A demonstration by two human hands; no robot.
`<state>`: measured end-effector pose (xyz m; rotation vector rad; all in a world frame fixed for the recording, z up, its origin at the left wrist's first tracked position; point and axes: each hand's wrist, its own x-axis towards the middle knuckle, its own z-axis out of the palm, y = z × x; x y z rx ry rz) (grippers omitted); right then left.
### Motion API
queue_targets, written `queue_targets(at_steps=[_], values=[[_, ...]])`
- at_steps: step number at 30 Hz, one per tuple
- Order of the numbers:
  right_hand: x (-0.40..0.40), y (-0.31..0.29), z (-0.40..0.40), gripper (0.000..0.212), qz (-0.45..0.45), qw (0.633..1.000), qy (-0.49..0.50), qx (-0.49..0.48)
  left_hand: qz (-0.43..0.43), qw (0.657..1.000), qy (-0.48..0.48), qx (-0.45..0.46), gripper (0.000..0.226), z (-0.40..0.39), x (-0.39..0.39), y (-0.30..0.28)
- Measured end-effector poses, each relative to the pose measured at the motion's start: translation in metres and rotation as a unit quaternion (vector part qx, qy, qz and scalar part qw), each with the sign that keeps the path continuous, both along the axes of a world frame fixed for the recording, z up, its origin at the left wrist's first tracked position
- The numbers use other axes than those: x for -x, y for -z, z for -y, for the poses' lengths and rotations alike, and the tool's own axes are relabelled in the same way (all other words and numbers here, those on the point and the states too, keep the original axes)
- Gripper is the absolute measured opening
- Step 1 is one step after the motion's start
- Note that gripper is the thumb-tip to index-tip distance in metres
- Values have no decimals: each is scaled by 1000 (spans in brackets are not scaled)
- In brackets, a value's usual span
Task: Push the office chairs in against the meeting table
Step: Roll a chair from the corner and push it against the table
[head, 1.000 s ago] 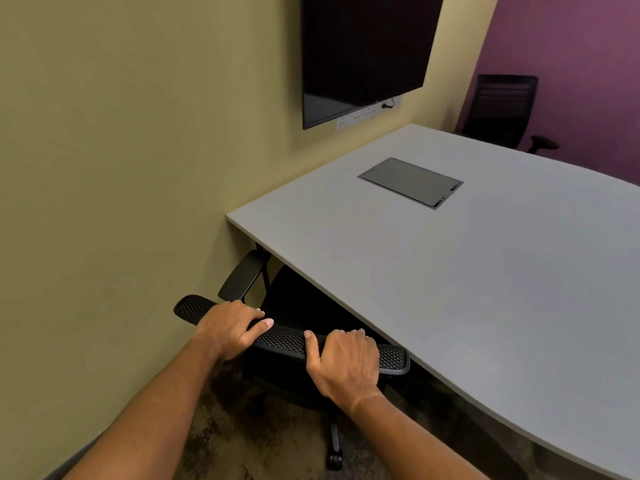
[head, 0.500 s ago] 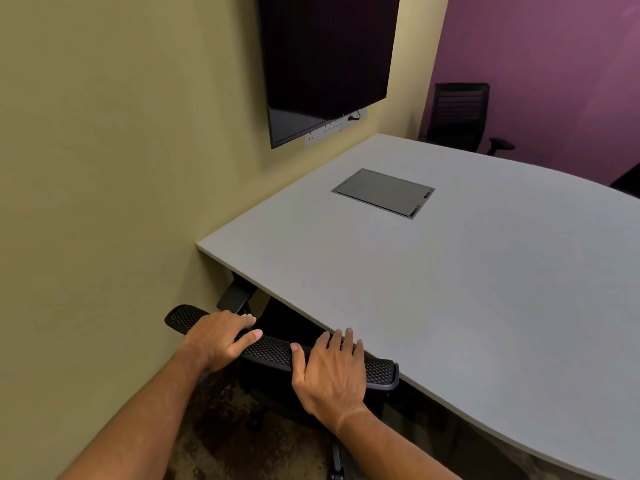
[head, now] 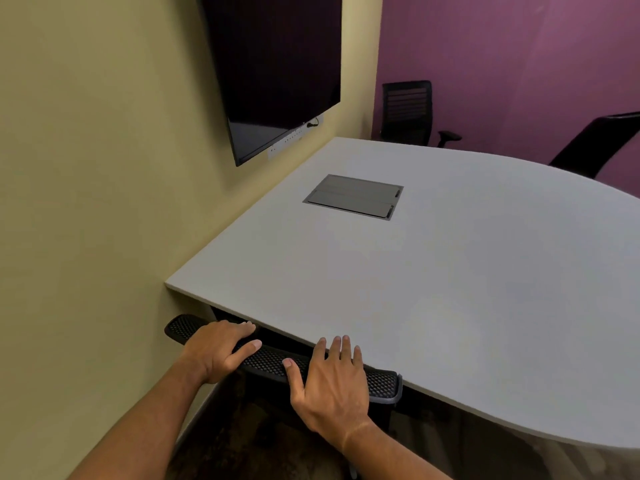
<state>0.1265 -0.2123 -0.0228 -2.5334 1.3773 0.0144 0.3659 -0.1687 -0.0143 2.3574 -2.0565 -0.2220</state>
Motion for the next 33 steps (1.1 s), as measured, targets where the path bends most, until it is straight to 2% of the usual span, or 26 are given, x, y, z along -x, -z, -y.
queue_targets(at_steps=[3, 7, 14, 24, 28, 33], values=[[-16, 4, 0, 99, 5, 999, 34, 4, -7, 999, 35, 16, 95, 12, -17, 1], [-35, 6, 3, 99, 21, 997, 72, 27, -11, 997, 64, 37, 86, 27, -36, 3], [-51, 7, 4, 97, 28, 994, 92, 56, -36, 995, 86, 35, 94, 32, -53, 4], [-47, 5, 1, 98, 56, 991, 104, 60, -37, 994, 81, 56, 100, 27, -46, 1], [-38, 1, 9, 97, 95, 988, 95, 74, -25, 990, 116, 69, 104, 33, -34, -6], [-14, -12, 32, 97, 87, 984, 107, 116, 19, 980, 165, 114, 104, 56, 5, -20]])
